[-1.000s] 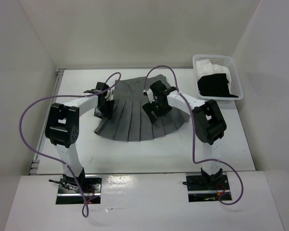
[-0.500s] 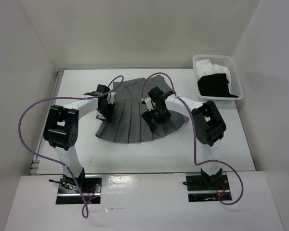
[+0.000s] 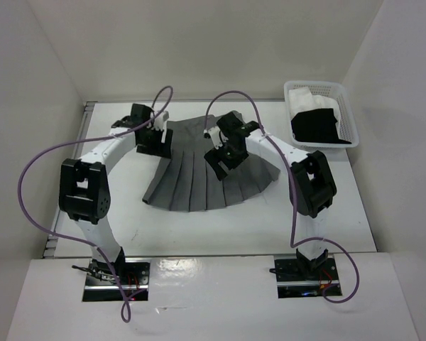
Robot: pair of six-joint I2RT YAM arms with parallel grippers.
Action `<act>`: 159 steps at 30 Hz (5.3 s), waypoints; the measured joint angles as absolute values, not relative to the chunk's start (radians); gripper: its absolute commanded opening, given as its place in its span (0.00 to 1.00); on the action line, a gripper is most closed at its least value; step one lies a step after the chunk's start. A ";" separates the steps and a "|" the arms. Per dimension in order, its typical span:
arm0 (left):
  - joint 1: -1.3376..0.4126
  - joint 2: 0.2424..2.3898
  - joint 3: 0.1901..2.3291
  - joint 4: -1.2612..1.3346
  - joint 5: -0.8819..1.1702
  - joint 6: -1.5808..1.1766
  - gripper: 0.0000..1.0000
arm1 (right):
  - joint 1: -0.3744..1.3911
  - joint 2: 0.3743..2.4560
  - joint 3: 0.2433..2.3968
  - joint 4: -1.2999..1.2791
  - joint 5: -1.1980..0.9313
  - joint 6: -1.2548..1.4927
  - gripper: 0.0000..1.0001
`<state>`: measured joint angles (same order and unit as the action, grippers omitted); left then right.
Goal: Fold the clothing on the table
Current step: Flatten the skirt out, then fold the skirt
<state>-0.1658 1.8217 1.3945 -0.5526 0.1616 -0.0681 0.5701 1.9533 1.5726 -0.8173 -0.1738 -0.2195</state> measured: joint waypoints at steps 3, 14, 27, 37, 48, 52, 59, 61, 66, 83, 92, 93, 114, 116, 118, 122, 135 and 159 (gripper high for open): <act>-0.124 1.822 1.468 -0.517 0.208 -0.032 0.84 | 0.570 1.953 1.606 -0.823 -0.177 -0.231 0.94; -0.016 2.116 1.778 -0.467 0.478 0.027 0.68 | 0.571 1.953 1.618 -0.863 -0.129 -0.264 0.94; 0.001 2.351 2.034 -0.528 0.538 0.073 0.58 | 0.563 1.974 1.762 -0.926 -0.113 -0.294 0.94; 0.030 2.518 2.274 -0.618 0.563 0.106 0.58 | 0.558 2.022 1.782 -0.958 -0.113 -0.300 0.94; 0.020 2.827 2.817 -0.912 0.668 0.146 0.50 | 0.558 2.032 1.795 -0.968 -0.108 -0.304 0.94; 0.004 2.840 2.873 -0.975 0.706 0.156 0.24 | 0.558 2.041 1.795 -0.972 -0.108 -0.305 0.94; -0.041 2.841 2.910 -1.038 0.742 0.155 0.00 | 0.558 2.056 1.810 -0.981 -0.108 -0.305 0.94; -0.052 2.841 2.910 -1.055 0.748 0.154 0.00 | 0.558 2.057 1.814 -0.981 -0.107 -0.305 0.94; -0.070 2.800 2.896 -1.113 0.754 0.151 0.00 | 0.558 2.058 1.828 -0.980 -0.077 -0.304 0.94; -0.022 1.967 2.168 -0.970 0.682 0.152 0.00 | 0.455 2.082 1.959 -0.961 -0.110 -0.270 0.90; 0.023 2.083 1.755 -0.927 0.558 0.127 0.00 | 0.461 2.096 1.959 -0.962 -0.150 -0.269 0.90; 0.026 2.080 1.754 -0.919 0.554 0.127 0.00 | 0.461 2.097 1.960 -0.962 -0.154 -0.267 0.90; 0.260 2.019 1.512 -0.881 0.363 0.071 0.00 | 0.615 2.529 2.532 -0.928 -0.193 -0.260 0.90; 0.257 2.045 1.511 -0.887 0.356 0.072 0.00 | 0.615 2.567 2.579 -0.928 -0.195 -0.260 0.90; 0.257 2.067 1.510 -0.892 0.356 0.072 0.00 | 0.617 2.606 2.621 -0.927 -0.197 -0.260 0.90; 0.257 2.078 1.509 -0.902 0.369 0.076 0.00 | 0.619 2.674 2.666 -0.928 -0.199 -0.260 0.90; 0.257 2.078 1.501 -0.915 0.392 0.083 0.00 | 0.620 2.759 2.698 -0.929 -0.147 -0.257 0.89; 0.170 2.187 1.656 -0.975 0.455 0.113 0.00 | 0.642 2.002 1.403 -0.530 0.083 -0.149 0.91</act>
